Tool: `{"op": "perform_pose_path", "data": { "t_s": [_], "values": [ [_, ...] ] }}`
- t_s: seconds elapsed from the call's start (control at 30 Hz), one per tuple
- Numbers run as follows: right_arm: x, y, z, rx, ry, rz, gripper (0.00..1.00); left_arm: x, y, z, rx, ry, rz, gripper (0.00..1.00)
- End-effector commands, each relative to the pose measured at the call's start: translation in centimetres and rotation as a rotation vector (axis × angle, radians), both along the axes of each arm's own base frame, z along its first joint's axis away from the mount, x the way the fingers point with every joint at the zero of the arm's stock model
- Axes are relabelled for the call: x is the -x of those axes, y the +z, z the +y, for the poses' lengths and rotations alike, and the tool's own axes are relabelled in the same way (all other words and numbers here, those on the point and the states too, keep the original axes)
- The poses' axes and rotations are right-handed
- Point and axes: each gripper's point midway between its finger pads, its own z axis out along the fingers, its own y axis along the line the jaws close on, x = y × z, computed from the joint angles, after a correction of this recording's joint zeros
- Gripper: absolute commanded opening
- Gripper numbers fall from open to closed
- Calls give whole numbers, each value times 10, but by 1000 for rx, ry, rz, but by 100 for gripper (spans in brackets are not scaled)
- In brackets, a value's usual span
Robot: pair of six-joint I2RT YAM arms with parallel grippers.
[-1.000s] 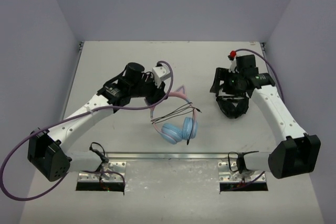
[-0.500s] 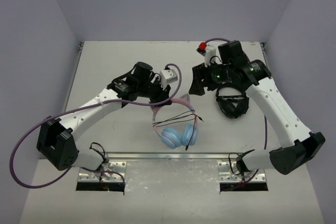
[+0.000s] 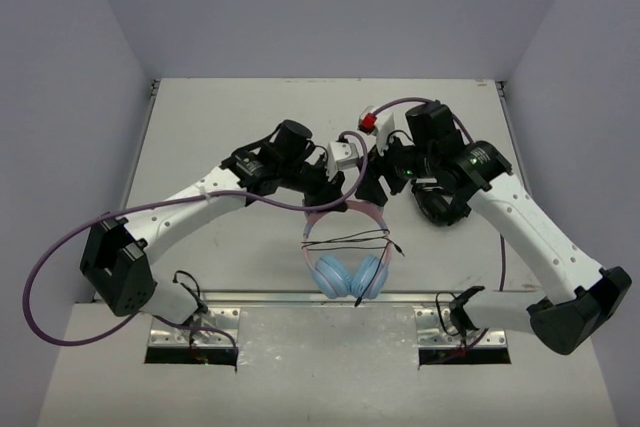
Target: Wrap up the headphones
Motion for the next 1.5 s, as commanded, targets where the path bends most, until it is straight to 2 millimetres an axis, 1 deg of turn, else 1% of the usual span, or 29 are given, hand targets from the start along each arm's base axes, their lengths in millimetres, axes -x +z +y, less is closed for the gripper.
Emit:
{"op": "perform_pose_path", "data": {
  "t_s": [0.0, 0.03, 0.1, 0.13, 0.3, 0.37, 0.43, 0.6, 0.63, 0.7, 0.8, 0.83, 0.9, 0.97, 1.0, 1.1, 1.13, 1.2, 1.23, 1.27, 1.3, 1.37, 1.4, 1.47],
  "values": [
    [-11, 16, 13, -41, 130, -178, 69, 7, 41, -18, 118, -82, -51, 0],
    [-9, 10, 15, -37, 151, -167, 67, 7, 43, -19, 122, -84, -52, 0],
    [2, 6, 23, -74, 213, -127, 65, 6, 46, -19, 129, -79, -65, 0],
    [5, 2, 25, -86, 230, -109, 63, 5, 47, -18, 128, -69, -73, 0],
    [30, 0, 41, -182, 359, -10, 61, 4, 54, -18, 138, -62, -88, 0],
    [33, -4, 42, -174, 378, 27, 60, 2, 57, -17, 136, -55, -100, 0],
    [31, -9, 41, -165, 370, 22, 59, 3, 57, -16, 128, -59, -103, 0],
    [16, 2, 29, -217, 289, -40, 63, 6, 55, -14, 120, -68, -94, 0],
    [6, 4, 22, -219, 235, -46, 64, 8, 53, -13, 119, -69, -90, 0],
    [-6, 11, 15, -248, 162, -48, 68, 8, 52, -12, 119, -65, -89, 0],
    [-20, 18, 4, -275, 46, -35, 73, 6, 51, -10, 115, -44, -100, 0],
    [-22, 21, 2, -288, 15, -17, 74, 3, 48, -9, 103, -27, -102, 0],
    [-29, 19, -3, -275, -56, 4, 76, -2, 47, -7, 95, 4, -115, 0],
    [-25, 17, -4, -275, -92, 83, 77, -11, 47, -4, 81, 52, -138, 0],
    [-21, 16, -5, -280, -130, 152, 77, -15, 48, -2, 74, 74, -153, 0],
    [-11, 13, -7, -313, -194, 287, 79, -18, 51, 0, 71, 87, -172, 0],
    [-3, 12, -8, -334, -231, 369, 79, -20, 52, 1, 66, 93, -183, 0],
    [11, 13, -8, -391, -223, 477, 79, -20, 53, 2, 62, 94, -189, 0],
    [16, 15, -7, -413, -207, 497, 79, -19, 54, 2, 65, 91, -191, 0],
    [21, 19, -7, -431, -184, 497, 80, -18, 56, 2, 69, 88, -193, 0],
    [25, 18, -7, -430, -153, 483, 80, -17, 56, 1, 74, 80, -191, 0],
    [27, 18, -12, -406, -145, 413, 81, -15, 56, 0, 73, 70, -180, 0],
    [22, 11, -19, -360, -172, 359, 81, -13, 58, -1, 81, 59, -173, 0],
    [15, 5, -28, -306, -209, 304, 80, -12, 57, -4, 83, 46, -157, 0]
  ]
}}
